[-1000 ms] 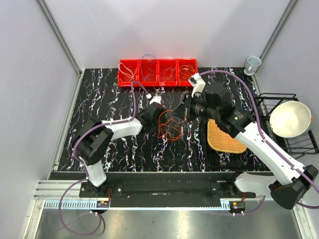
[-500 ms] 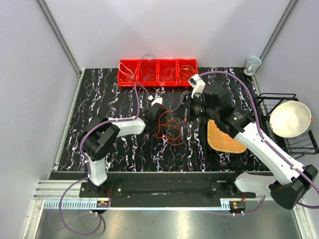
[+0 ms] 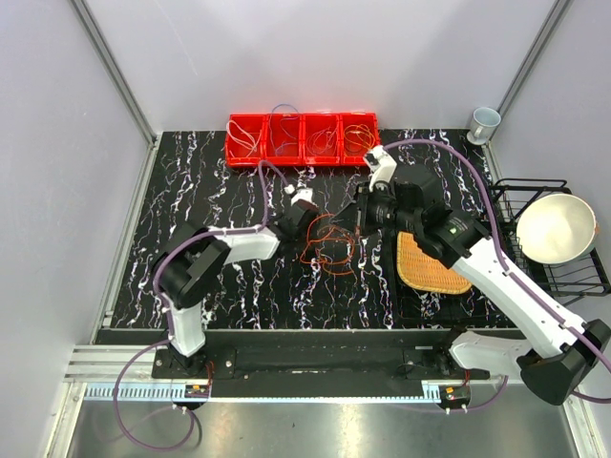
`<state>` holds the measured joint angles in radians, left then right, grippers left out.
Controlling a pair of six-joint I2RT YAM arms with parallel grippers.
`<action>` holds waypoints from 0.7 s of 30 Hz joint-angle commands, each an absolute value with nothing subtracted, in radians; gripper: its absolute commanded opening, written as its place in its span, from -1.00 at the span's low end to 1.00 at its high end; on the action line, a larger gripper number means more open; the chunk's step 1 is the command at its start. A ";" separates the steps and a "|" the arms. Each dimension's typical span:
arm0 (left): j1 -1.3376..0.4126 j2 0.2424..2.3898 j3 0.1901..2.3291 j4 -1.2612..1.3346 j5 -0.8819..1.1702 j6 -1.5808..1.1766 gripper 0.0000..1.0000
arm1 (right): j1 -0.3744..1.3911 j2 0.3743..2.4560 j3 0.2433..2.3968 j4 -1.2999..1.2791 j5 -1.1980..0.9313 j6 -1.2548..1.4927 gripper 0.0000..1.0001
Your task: Untangle the cables
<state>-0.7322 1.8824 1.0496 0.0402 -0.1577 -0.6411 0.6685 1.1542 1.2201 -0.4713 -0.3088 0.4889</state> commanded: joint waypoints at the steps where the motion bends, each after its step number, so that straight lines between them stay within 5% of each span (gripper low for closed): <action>1: -0.736 1.683 0.971 0.063 -0.132 -0.603 -1.00 | 0.675 1.098 1.210 -0.500 -0.253 0.428 -1.00; 10: -0.723 1.407 0.813 0.130 0.043 -0.474 -1.00 | 0.675 1.155 1.183 -0.512 -0.360 0.371 -1.00; 21: -0.678 1.347 0.686 0.305 0.396 -0.448 -1.00 | 0.675 1.284 1.114 -0.456 -0.414 0.359 -1.00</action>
<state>-0.6895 1.3769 0.6807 0.2005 0.2420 -0.4717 0.6689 1.2709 1.1278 -0.5167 -0.3904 0.3847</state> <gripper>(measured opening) 0.005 0.012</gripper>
